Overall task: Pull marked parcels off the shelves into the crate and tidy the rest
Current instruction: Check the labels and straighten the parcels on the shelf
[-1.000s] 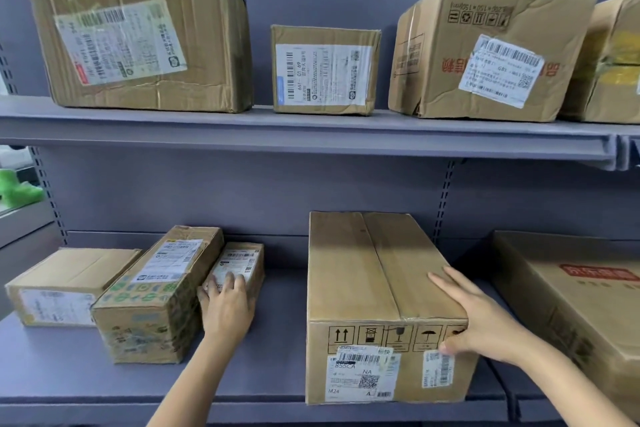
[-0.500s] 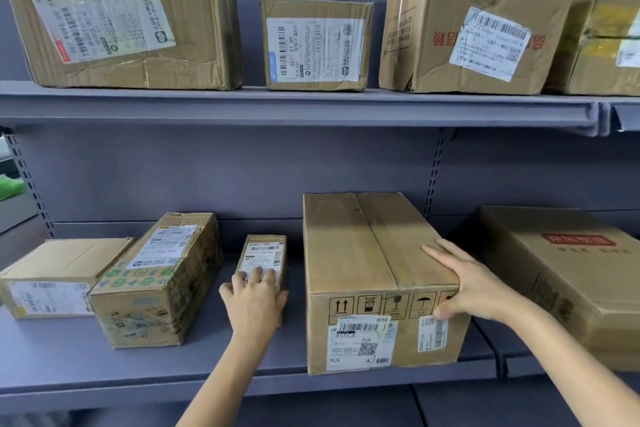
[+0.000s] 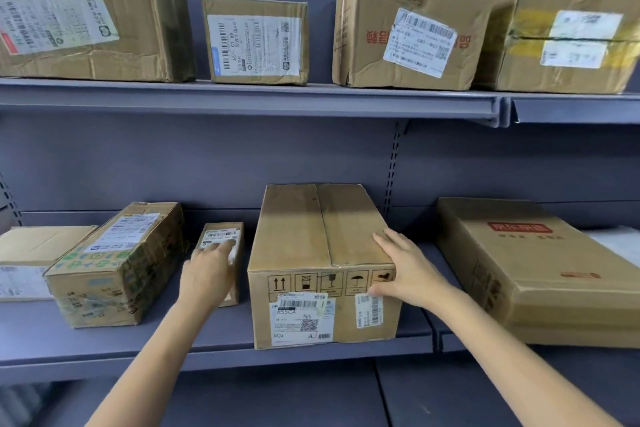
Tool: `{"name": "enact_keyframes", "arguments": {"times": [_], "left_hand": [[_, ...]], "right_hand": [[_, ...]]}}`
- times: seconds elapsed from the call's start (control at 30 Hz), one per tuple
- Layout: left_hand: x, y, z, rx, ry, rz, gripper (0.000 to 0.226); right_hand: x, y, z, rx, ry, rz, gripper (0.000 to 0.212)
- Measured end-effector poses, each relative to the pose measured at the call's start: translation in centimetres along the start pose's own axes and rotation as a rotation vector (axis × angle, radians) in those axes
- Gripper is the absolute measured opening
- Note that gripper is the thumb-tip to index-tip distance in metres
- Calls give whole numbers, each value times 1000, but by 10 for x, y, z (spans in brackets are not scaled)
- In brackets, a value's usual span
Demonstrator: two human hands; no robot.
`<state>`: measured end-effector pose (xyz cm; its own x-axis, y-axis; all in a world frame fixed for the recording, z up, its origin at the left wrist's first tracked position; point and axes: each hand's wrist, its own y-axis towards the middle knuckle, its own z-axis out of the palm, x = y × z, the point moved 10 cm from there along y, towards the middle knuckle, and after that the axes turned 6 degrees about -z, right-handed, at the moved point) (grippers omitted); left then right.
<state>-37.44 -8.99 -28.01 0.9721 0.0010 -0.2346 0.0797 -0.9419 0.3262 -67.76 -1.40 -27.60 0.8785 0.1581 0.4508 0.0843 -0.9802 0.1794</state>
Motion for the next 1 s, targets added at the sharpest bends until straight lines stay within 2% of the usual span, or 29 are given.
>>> {"name": "enact_keyframes", "arguments": {"times": [0.1, 0.23, 0.37, 0.5, 0.6, 0.67, 0.77, 0.87, 1.0], "left_hand": [[-21, -10, -43, -108, -89, 66, 42], [-66, -38, -94, -251, -191, 134, 35], [-119, -75, -100, -320, -171, 300, 41], [-160, -103, -57, -252, -36, 355, 51], [-181, -115, -14, -126, 147, 348, 72], [-187, -120, -3, -122, 240, 328, 87], [-188, -122, -1, -139, 269, 294, 95], [-191, -123, 7, -109, 254, 228, 90], [-202, -116, -2, -177, 75, 179, 62]], "right_hand": [[-5, -24, -6, -81, -4, -76, 89], [-23, -46, -14, -96, 44, -109, 83], [-38, -59, -32, -155, 128, -109, 71], [-42, -71, -39, -134, 211, -171, 66], [-49, -76, -41, -112, 250, -192, 64], [-52, -79, -42, -99, 268, -196, 63], [-51, -80, -48, -91, 280, -201, 60], [-50, -77, -61, -104, 235, -214, 59], [-58, -74, -76, -139, 195, -176, 59]]}}
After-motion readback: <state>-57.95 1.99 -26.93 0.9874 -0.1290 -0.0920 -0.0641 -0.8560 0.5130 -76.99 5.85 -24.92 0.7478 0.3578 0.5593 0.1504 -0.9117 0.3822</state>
